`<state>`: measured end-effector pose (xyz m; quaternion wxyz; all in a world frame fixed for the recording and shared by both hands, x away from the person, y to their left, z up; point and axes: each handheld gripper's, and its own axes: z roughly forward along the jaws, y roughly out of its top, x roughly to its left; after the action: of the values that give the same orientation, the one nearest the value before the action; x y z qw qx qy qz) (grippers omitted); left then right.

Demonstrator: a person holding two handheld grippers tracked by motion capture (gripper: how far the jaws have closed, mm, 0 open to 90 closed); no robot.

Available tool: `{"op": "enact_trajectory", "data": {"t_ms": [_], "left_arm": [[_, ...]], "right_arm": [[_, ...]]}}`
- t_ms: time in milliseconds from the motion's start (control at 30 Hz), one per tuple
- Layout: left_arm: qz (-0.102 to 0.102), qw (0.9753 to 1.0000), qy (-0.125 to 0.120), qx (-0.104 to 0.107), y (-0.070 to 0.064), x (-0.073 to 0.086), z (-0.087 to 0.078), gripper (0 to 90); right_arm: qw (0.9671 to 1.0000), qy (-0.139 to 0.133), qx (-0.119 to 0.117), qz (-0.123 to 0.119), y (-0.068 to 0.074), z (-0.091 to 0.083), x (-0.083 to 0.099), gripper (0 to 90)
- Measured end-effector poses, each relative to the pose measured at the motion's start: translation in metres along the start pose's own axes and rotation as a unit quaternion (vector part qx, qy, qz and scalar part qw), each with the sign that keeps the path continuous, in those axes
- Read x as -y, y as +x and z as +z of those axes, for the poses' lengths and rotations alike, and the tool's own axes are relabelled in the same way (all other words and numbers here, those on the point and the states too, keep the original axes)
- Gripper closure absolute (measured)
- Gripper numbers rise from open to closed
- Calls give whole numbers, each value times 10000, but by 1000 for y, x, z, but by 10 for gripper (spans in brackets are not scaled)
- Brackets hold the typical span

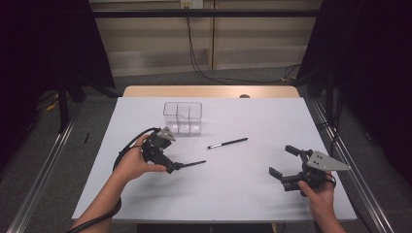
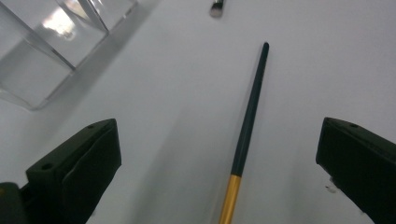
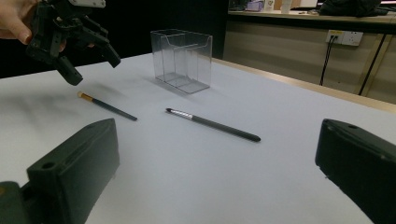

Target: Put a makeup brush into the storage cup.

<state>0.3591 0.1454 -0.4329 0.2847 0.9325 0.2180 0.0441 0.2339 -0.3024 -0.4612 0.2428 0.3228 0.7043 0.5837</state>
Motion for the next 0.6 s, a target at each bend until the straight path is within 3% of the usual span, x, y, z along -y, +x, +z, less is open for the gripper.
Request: {"op": "enact_trajectory", "data": {"t_ms": [133,333,433,600], "left_arm": [[129,9995,290,-20,1,-4,0,34],[147,9980,613,91,2,-10,1,91],[248,9960,859,89,2,-12,2,180],[286,9938,1059,171,4,-15,3,292]], "right_arm": [[10000,-5,1,-6,0,0,0,0],[10000,5,-4,-20,-1,0,0,0],[10000,5,-4,-21,-1,0,1,0],[10000,21,-14,-4,-1,0,1,0]]}}
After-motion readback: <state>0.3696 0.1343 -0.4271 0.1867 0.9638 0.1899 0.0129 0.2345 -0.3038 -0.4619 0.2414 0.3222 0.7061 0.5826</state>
